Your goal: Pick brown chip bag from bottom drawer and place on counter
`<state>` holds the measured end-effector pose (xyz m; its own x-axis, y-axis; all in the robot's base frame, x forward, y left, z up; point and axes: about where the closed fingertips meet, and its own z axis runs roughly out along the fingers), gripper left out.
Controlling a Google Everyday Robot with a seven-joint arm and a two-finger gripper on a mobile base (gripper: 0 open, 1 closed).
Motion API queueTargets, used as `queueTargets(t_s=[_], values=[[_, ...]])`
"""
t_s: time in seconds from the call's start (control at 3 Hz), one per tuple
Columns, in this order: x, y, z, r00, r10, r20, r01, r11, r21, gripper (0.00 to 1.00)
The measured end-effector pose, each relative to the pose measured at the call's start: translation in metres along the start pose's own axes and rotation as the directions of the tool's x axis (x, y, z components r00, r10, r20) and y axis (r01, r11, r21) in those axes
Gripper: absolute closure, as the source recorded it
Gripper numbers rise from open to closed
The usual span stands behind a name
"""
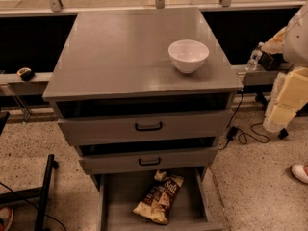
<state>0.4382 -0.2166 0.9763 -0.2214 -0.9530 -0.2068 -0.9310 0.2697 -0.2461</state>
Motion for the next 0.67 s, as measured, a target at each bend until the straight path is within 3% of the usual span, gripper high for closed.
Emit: queueTargets(t_s=[0.33, 0.67], values=[[0.0, 0.0, 0.0, 1.0, 0.0, 0.0, 0.0, 1.0, 0.0, 0.0], [0.007, 0.002, 0.027, 1.0, -0.007, 0.011, 0.007, 0.9999, -0.007, 0.0]])
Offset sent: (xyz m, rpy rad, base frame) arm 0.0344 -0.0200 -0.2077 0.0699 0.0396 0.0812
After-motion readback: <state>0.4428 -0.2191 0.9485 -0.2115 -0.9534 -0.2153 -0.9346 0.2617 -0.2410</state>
